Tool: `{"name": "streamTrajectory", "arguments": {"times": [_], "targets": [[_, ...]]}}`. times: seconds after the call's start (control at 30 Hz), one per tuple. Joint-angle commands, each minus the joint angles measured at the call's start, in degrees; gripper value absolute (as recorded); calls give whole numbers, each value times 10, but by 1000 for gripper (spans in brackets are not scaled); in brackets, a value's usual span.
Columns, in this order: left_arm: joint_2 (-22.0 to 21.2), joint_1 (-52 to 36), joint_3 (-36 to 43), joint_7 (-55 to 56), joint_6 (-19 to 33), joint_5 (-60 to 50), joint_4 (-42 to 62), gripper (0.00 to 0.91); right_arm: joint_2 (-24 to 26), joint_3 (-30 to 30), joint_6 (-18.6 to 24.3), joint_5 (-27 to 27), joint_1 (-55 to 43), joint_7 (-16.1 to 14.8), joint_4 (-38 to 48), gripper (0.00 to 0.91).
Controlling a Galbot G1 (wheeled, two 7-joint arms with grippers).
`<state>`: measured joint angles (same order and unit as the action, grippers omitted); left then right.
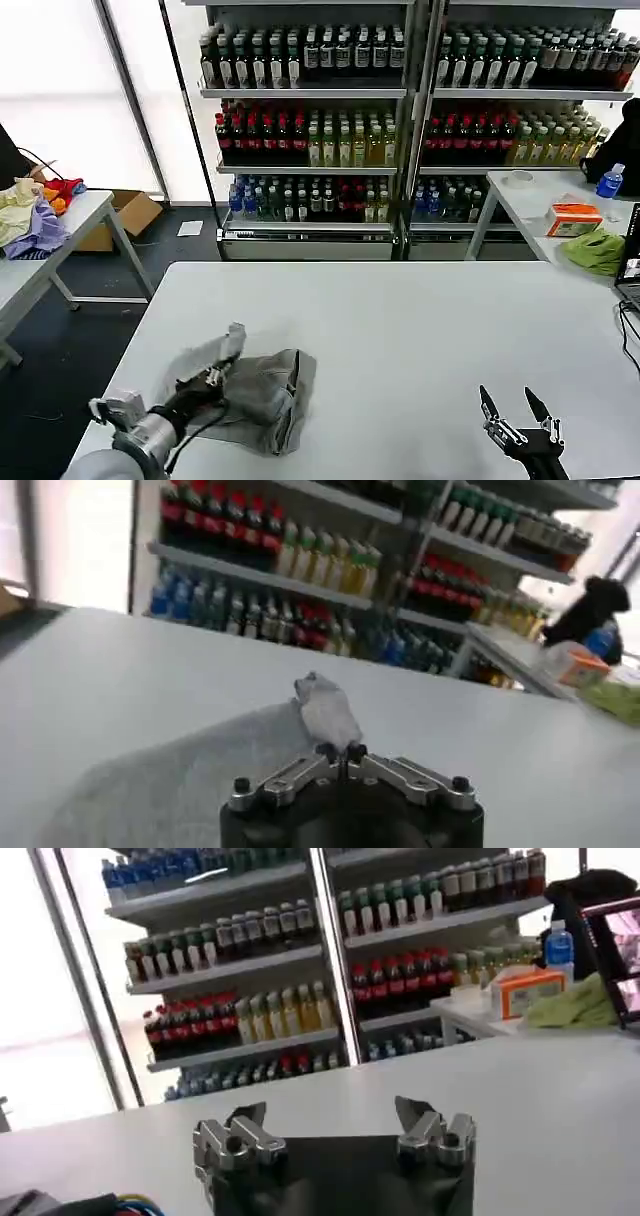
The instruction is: Fold and organize the clothes.
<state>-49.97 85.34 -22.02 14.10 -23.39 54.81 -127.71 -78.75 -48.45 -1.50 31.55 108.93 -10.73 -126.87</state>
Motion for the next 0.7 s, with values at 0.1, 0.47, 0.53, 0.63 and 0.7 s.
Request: {"name": "streamTrajectory", "arguments": {"times": [0.1, 0.47, 0.53, 0.63, 0.7], "targets": [[-22, -62, 162, -11, -8, -98, 36, 242, -6, 0, -3, 0, 5, -2, -14, 907], [-13, -36, 81, -7, -38, -67, -50, 907, -8, 3, -2, 1, -1, -3, -6, 907], [-8, -30, 37, 6, -42, -41, -92, 907, -7, 4, -2, 1, -1, -4, -6, 907], [-7, -31, -70, 26, -46, -9, -133, 907, -5, 6, -2, 2, -4, -3, -5, 907], [-6, -29, -131, 15, -46, -3, -134, 907, -4, 7, -2, 1, -5, -3, -5, 907]]}}
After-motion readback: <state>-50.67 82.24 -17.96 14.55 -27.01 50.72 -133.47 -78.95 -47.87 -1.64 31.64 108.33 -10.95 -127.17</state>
